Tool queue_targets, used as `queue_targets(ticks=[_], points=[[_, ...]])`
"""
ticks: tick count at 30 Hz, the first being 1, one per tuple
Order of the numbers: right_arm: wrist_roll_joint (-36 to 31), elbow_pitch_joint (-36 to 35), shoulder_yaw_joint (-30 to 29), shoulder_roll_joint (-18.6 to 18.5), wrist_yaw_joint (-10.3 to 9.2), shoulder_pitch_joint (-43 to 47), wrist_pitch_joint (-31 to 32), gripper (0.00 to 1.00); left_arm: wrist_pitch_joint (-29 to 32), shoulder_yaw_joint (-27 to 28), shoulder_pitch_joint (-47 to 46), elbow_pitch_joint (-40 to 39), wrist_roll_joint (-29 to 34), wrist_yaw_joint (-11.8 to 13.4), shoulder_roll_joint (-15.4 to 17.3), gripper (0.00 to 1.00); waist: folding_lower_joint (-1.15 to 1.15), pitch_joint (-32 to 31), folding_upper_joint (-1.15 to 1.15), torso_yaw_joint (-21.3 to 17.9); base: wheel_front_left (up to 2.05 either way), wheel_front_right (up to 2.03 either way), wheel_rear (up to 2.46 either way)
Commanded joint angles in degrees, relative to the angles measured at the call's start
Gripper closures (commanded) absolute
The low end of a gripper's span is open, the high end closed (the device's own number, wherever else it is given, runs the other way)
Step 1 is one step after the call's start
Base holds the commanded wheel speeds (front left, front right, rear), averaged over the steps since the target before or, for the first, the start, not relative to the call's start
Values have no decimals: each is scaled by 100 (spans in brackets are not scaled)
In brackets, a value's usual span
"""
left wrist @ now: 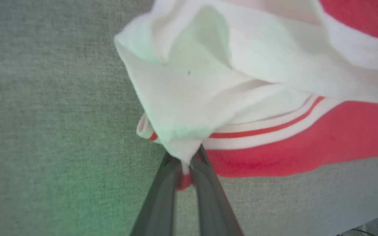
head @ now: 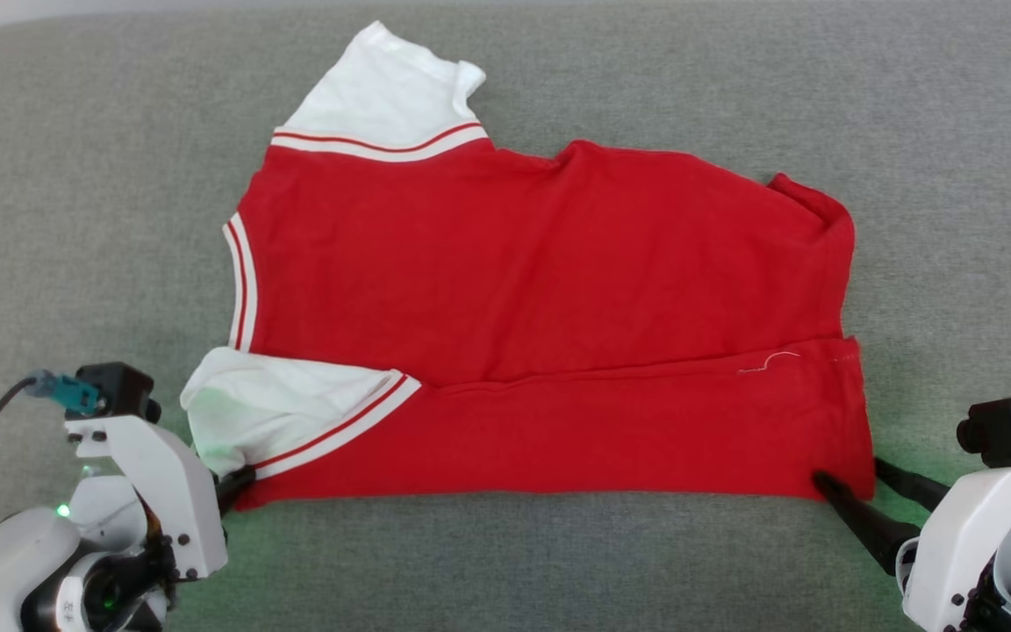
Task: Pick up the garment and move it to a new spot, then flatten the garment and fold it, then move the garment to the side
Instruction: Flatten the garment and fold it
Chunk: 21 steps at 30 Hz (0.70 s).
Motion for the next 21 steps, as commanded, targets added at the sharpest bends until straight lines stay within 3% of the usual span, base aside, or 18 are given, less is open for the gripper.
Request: queue_targets(ticks=[1, 3, 21], points=[[-80, 116, 16, 27, -6, -46, 165, 22, 69, -240, 165, 34, 18, -75, -323, 100, 0, 17, 0, 50, 0, 0, 0], [-98, 191, 28, 21, -6, -50, 249, 100, 63, -244, 164, 64, 15, -86, -359, 100, 0, 15, 0, 76, 0, 0, 0], [-145, 404, -132, -91, -8, -206, 372, 100, 6, -182, 221, 173, -36, -219, -373, 100, 0, -58, 0, 183, 0, 0, 0]])
